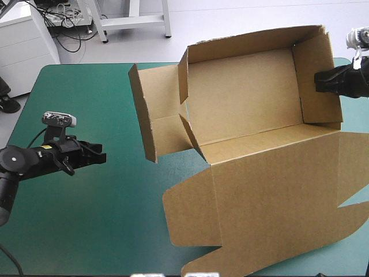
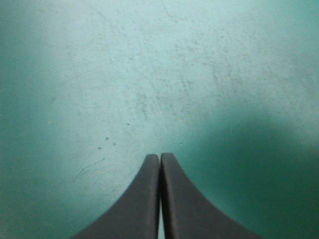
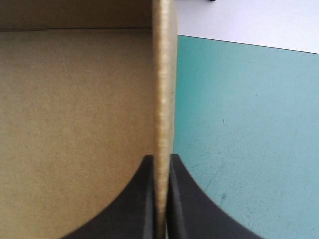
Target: Fold the box
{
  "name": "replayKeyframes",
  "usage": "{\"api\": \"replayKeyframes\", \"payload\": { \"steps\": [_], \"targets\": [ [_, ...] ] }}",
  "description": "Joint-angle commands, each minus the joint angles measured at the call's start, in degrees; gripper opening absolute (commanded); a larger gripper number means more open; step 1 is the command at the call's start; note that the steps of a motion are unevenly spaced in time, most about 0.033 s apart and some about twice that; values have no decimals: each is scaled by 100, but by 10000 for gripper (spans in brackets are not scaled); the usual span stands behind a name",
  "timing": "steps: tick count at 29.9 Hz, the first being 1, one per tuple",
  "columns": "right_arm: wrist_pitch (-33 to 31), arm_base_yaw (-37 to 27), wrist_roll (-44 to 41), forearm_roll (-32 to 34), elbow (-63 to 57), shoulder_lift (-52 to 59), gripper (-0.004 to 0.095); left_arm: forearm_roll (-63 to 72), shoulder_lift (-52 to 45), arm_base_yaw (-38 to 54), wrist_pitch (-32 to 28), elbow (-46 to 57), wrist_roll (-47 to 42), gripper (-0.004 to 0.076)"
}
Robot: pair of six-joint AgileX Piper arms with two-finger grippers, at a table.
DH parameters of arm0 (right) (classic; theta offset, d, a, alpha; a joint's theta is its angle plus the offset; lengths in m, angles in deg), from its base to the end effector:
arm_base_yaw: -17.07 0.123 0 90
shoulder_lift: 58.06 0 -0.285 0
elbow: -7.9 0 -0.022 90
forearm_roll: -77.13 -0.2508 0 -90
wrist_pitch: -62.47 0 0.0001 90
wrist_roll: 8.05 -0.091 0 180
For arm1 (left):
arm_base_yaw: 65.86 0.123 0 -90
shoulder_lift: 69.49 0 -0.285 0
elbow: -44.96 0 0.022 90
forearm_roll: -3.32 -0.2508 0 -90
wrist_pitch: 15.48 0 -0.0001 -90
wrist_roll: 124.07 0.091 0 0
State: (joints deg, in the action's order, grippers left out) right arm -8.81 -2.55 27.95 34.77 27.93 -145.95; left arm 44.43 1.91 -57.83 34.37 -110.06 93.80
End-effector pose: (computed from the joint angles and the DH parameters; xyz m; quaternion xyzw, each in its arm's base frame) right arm 0.2686 -0.0341 0.4747 -0.1351 0.8634 0.1676 0.4564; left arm 0.2175 -0.0155 0.3285 0.0967 0.9015 -0.1910 0.3762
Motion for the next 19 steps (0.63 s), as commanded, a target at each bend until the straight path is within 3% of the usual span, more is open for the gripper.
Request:
{"api": "replayKeyframes", "payload": {
  "steps": [1, 5, 10, 14, 19],
  "targets": [
    [-23, -23, -28, -453, 125, 253, -24, 1651, 232, 910, 808, -156, 1111, -6],
    [-23, -14, -28, -621, 125, 305, -24, 2820, 655, 1714, 1759, -99, 1765, -6],
    [-23, 209, -24, -707, 125, 365, -24, 3667, 1084, 1807, 2498, -84, 1984, -6],
    [-23, 469, -24, -708, 125, 365, -23, 4069, 1211, 1496, 2499, -84, 2013, 12],
    [-13, 511, 22, -1013, 125, 365, -23, 4358, 1211, 907, 2499, -95, 2066, 171]
  ]
}}
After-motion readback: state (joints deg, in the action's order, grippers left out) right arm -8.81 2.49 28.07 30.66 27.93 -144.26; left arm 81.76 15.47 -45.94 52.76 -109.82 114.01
